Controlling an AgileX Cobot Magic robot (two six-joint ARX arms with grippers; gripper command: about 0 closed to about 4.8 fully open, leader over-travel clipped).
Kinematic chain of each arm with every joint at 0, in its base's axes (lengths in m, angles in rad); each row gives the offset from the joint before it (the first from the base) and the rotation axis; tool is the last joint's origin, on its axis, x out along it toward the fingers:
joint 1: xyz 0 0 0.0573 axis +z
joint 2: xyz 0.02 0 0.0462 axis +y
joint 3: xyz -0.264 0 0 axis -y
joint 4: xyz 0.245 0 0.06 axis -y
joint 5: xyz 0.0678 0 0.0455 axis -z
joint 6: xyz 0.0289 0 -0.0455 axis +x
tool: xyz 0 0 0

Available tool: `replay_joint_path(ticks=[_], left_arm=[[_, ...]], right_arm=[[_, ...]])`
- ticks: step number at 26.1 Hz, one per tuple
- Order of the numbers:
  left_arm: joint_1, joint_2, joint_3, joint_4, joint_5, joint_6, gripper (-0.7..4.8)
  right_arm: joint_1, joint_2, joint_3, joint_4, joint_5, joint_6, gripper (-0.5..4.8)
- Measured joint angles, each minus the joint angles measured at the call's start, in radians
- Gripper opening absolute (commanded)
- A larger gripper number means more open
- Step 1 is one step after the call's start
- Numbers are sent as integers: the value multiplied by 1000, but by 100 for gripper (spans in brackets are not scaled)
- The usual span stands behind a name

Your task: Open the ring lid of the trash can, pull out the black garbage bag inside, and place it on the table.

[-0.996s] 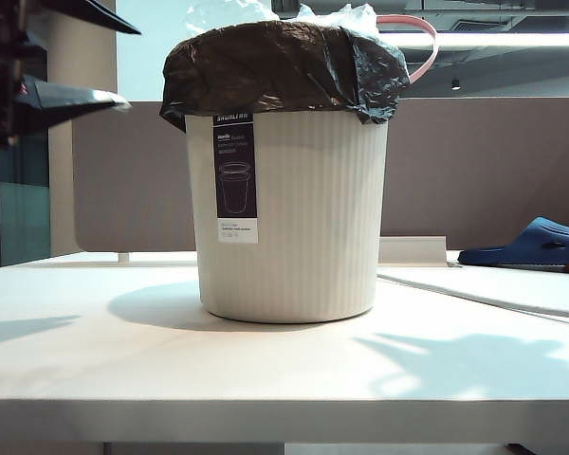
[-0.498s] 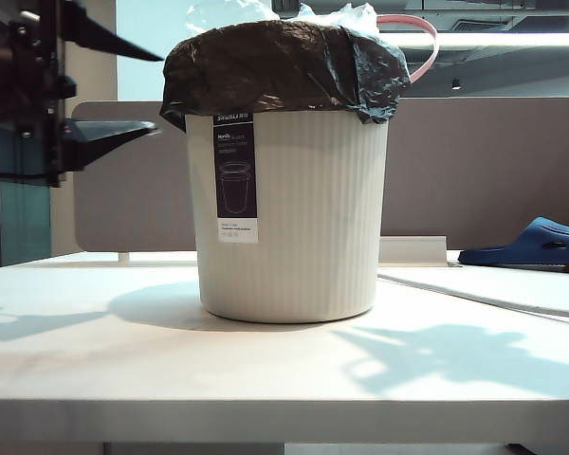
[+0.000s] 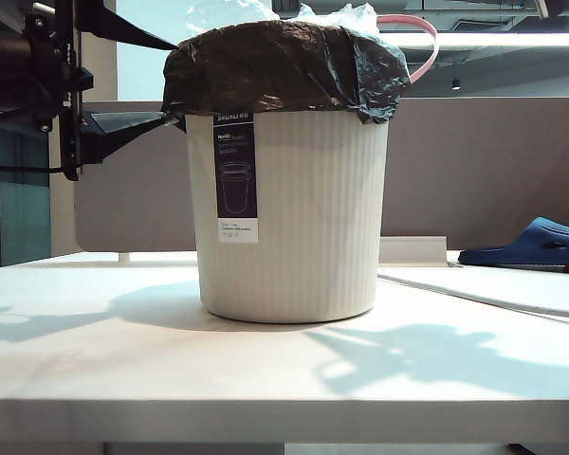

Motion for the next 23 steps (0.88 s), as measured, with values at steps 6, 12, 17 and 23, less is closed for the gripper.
replay_joint_path(ticks=[6, 12, 17, 23], left_arm=[[0, 0, 0, -5, -24, 3, 271], [0, 0, 0, -31, -40, 27, 244], [-16, 0, 0, -31, -51, 37, 246], [-43, 0, 0, -31, -80, 45, 237]], right_arm=[[0, 0, -2, 1, 6, 8, 116], [1, 0, -2, 1, 6, 16, 116], [1, 0, -2, 1, 6, 19, 116], [16, 0, -2, 2, 6, 22, 112]])
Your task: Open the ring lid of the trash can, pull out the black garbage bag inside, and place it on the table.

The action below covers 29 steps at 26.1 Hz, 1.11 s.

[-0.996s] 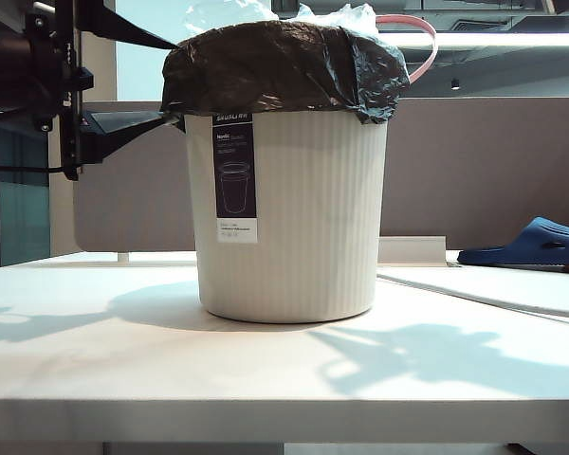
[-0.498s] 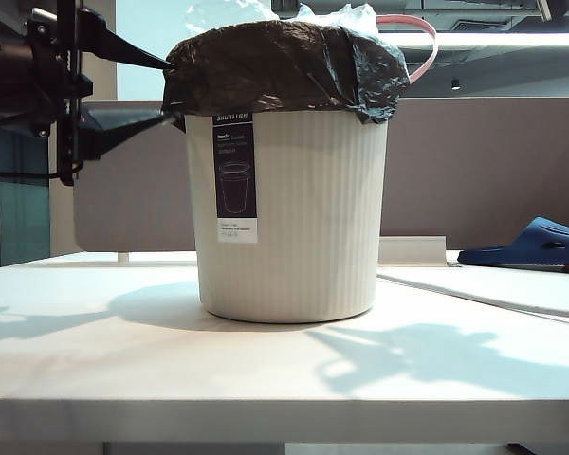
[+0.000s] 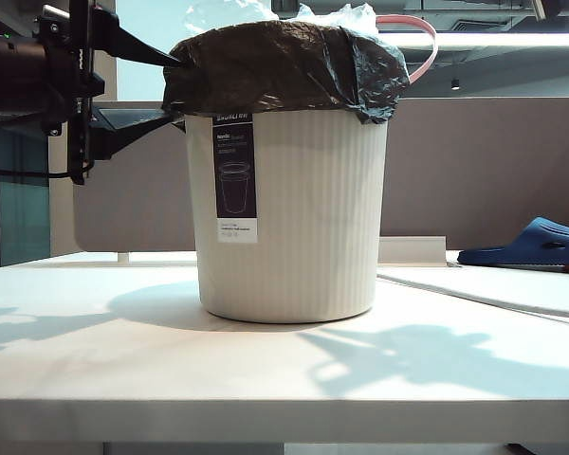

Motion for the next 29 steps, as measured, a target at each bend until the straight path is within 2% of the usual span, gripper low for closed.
replay_joint_path(ticks=[1, 4, 7, 8, 10, 11, 12, 14, 16, 17, 19, 20, 29], left_arm=[[-2, 0, 0, 0, -5, 0, 229], [-6, 0, 0, 0, -5, 0, 122], [-12, 5, 0, -1, -6, 1, 112], [-12, 5, 0, 0, -6, 2, 84], [-12, 5, 0, 0, -7, 4, 47], [-12, 5, 0, 0, -7, 3, 47], [-12, 5, 0, 0, -7, 3, 47], [-12, 5, 0, 0, -8, 3, 37], [-14, 5, 0, 0, -8, 3, -6], [-14, 5, 0, 0, -8, 3, -6], [-14, 5, 0, 0, -8, 4, -6], [-14, 5, 0, 0, -8, 3, -6], [-17, 5, 0, 2, 15, 3, -6]], right_arm=[[0, 0, 0, -1, 0, 0, 112], [0, 0, 0, -4, 0, 0, 112], [0, 0, -1, -4, 2, 9, 113], [0, 0, -1, -4, 11, 28, 113], [3, 14, -4, -3, 63, 123, 118], [6, 19, -26, 24, 95, 192, 118], [9, 19, -48, 43, 108, 233, 143], [32, 26, -116, 132, 151, 365, 182], [62, 32, -191, 227, 197, 462, 186], [71, 51, -240, 323, 205, 515, 189], [82, 91, -290, 479, 221, 600, 245], [90, 108, -298, 522, 224, 622, 248], [160, 272, -301, 701, 300, 713, 249]])
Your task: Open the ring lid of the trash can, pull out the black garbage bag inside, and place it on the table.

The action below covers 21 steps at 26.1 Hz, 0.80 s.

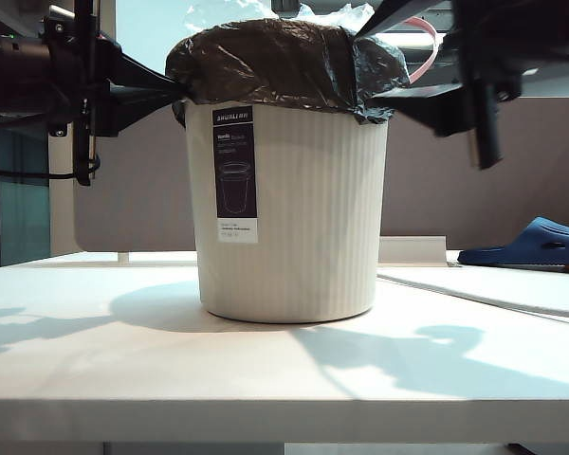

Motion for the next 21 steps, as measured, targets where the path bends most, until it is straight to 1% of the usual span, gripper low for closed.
replay_joint_path(ticks=[5, 9, 15, 21], left_arm=[[0, 0, 0, 2, 18, 0, -6], [0, 0, 0, 3, 27, -8, -6], [0, 0, 0, 7, 52, -14, -6], [0, 0, 0, 7, 64, -16, -6]], right_arm=[[53, 59, 0, 29, 69, 25, 253], [82, 110, 0, 93, 97, 26, 253], [85, 197, 0, 182, 122, 28, 253], [85, 267, 1, 343, 124, 29, 253]])
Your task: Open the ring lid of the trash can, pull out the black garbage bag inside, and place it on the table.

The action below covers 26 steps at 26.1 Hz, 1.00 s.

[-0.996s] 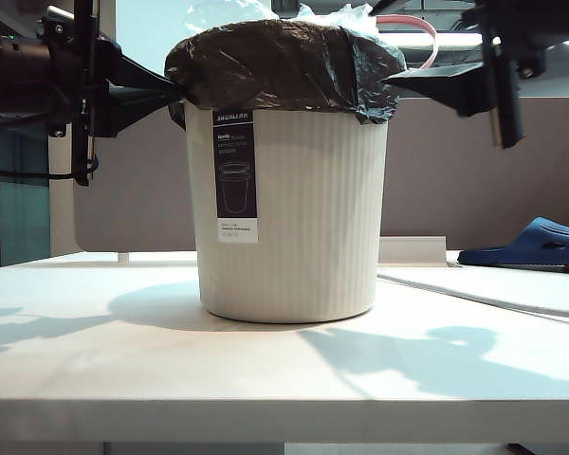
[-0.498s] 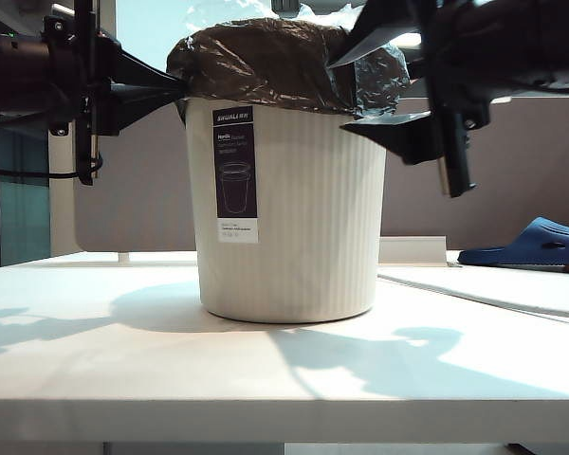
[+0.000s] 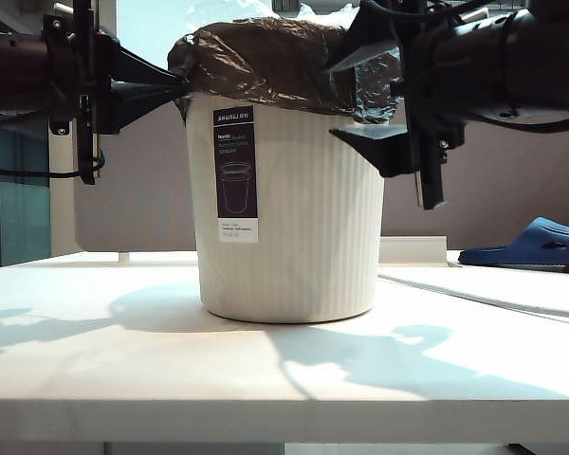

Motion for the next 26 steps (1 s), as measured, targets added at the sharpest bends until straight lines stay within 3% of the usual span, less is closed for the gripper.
replay_joint_path(ticks=[13, 17, 18, 21, 24, 26], left_arm=[[0, 0, 0, 0, 6, 1, -6], [0, 0, 0, 0, 6, 1, -6], [0, 0, 0, 0, 6, 1, -6], [0, 0, 0, 0, 17, 1, -6], [0, 0, 0, 0, 29, 1, -6], [0, 0, 0, 0, 41, 1, -6]], right_arm=[[0, 40, 0, 138, -2, -61, 249], [6, 40, 0, 140, -2, -81, 127], [8, 41, 0, 140, -4, -85, 74], [21, 42, 0, 138, -9, -99, 77], [29, 42, 0, 133, -12, -118, 180], [26, 44, 0, 130, -6, -117, 180]])
